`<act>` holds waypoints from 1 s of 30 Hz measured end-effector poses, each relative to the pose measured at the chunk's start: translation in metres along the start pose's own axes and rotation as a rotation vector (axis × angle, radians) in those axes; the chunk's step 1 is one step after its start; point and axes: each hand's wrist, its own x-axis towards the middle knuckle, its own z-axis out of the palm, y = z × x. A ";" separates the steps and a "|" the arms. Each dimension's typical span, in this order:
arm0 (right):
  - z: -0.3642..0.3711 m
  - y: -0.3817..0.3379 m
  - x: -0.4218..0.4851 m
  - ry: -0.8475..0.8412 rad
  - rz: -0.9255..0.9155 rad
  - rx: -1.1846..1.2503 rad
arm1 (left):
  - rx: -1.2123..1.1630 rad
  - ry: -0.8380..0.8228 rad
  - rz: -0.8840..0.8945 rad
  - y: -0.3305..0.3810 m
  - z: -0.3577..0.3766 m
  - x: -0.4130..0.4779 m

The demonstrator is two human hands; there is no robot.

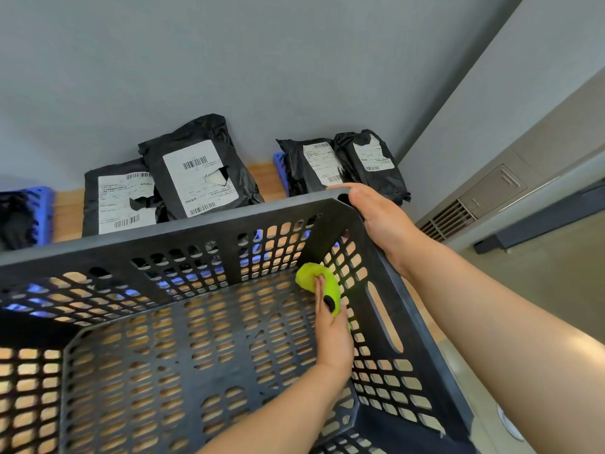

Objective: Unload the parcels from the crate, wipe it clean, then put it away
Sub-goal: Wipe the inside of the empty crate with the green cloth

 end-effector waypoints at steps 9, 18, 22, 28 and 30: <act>0.002 -0.004 -0.004 0.040 0.026 -0.075 | 0.026 -0.047 -0.107 -0.034 -0.021 0.011; 0.005 -0.005 -0.006 0.064 0.032 -0.108 | 0.099 -0.101 -0.026 0.010 0.001 -0.046; 0.006 -0.008 -0.009 0.076 0.015 -0.119 | 0.092 -0.166 0.068 0.024 0.005 -0.064; 0.009 -0.010 -0.011 0.106 -0.008 -0.198 | 0.231 -0.360 0.226 0.033 -0.002 -0.096; 0.010 -0.011 -0.012 0.106 -0.002 -0.193 | 0.310 -0.369 0.254 0.039 -0.005 -0.103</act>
